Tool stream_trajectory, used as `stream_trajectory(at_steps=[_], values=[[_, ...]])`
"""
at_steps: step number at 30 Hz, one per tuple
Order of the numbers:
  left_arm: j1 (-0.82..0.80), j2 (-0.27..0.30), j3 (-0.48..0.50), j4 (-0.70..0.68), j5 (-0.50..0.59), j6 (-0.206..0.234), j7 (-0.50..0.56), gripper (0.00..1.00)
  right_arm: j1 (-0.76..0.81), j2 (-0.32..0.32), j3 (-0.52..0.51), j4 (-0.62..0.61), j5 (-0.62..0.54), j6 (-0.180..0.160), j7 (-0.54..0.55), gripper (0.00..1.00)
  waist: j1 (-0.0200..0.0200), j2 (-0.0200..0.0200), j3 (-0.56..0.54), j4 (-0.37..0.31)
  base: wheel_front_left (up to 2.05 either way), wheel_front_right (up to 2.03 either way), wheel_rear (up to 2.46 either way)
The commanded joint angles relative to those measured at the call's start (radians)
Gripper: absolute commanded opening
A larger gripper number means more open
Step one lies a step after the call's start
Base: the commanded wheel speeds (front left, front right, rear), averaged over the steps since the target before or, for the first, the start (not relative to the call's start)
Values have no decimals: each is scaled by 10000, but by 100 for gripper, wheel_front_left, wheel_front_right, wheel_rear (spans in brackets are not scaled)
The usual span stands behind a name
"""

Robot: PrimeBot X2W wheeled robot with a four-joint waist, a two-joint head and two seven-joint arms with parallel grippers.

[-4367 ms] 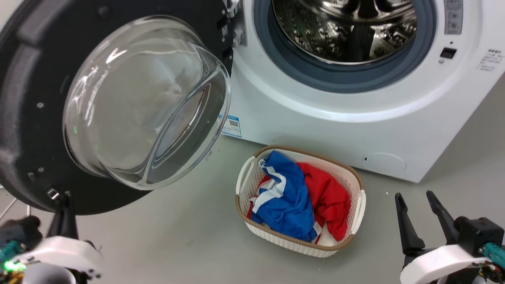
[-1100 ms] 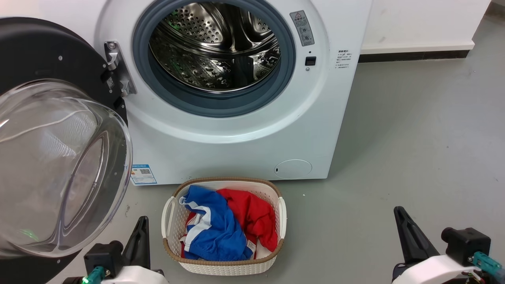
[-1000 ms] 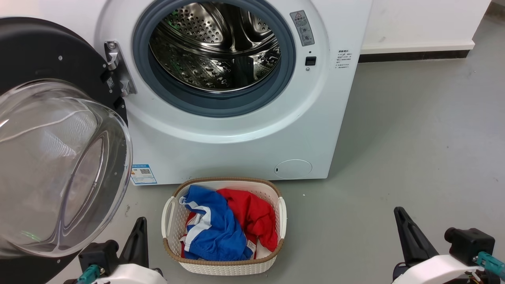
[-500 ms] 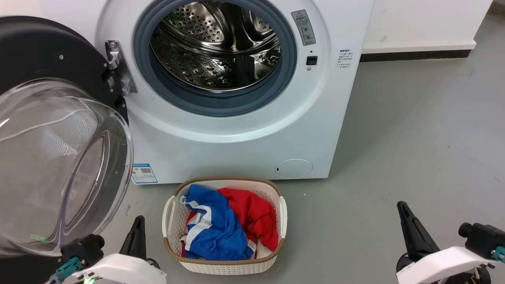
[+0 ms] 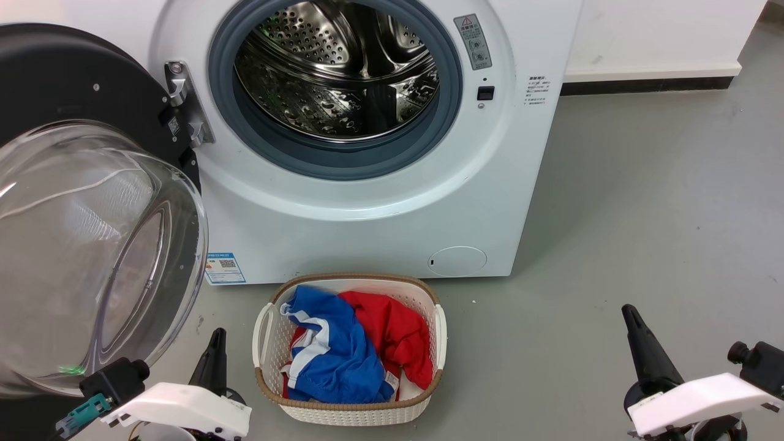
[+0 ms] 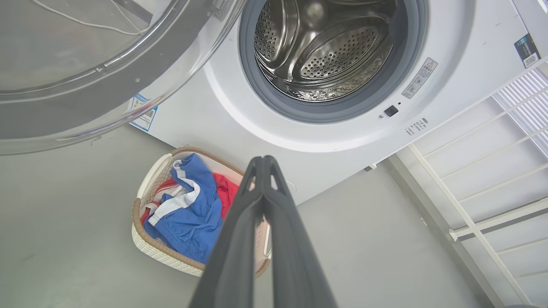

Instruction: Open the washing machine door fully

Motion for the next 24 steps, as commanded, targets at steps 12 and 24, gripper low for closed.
stream_trajectory(at_steps=[12,24], values=[[-451,-262,514,102,-1472,-475,348,0,-487,-80,-143,223,1795,0,91,0,-1,0,18,24,0,0,0],[-605,-527,890,280,-2667,-838,635,0,-693,-79,-259,499,3224,1,197,0,-1,0,37,47,0,0,0]])
